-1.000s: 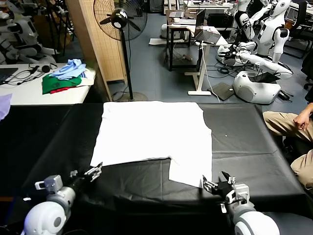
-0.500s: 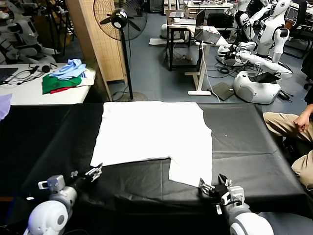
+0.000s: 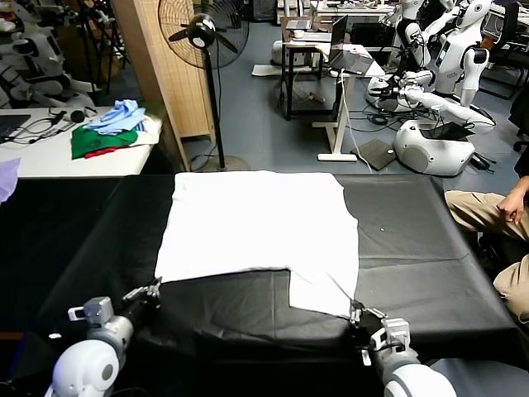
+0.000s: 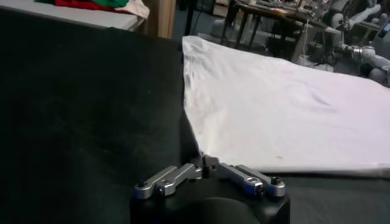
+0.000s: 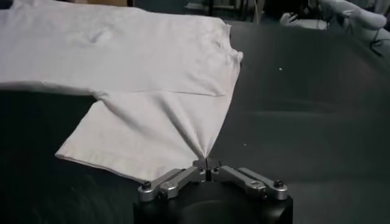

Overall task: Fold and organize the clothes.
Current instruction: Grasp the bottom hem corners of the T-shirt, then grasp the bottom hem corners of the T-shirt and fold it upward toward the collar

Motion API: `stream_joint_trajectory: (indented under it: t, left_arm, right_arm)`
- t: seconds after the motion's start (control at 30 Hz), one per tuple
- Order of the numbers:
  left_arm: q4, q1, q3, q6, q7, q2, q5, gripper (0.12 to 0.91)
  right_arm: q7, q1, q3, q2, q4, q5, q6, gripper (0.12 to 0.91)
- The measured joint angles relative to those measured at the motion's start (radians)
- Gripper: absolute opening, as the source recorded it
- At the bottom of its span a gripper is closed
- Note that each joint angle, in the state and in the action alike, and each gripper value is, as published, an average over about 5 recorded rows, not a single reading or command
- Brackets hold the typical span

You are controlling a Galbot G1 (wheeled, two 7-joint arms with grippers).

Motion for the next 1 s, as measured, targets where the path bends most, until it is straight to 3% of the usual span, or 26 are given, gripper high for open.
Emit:
stream_joint_trajectory:
  t: [0.23,0.37,0.57,0.7,1.0]
  left_arm:
    - [-0.108,0.099,-0.034,0.009,-0.053,0.02,-0.029,0.126]
    - [-0.171,0.17,-0.055,-0.017,-0.066,0.028,-0.046,0.126]
    - [-0.19,0.16,-0.05,-0.085,-0.047,0.02,-0.044,0.126]
    - [-0.153,0.091,-0.019,-0.106,-0.039,0.002,-0.002,0.126]
    - [-0.016,-0.066,0.05,-0.138,-0.024,-0.013,0.082,0.126]
  right_arm:
    - [0.01,-0.064,0.032,-0.019,0.068,0.019,0.0,0.122]
    - [-0.004,-0.03,0.031,-0.053,0.04,0.049,0.031,0.122]
    - [-0.013,0.119,-0.001,-0.112,-0.099,0.095,0.16,0.122]
    - [-0.055,0.25,-0.033,-0.153,-0.196,0.113,0.191,0.122]
    - [-0.094,0.494,-0.123,-0.212,-0.433,0.057,0.294,0.122]
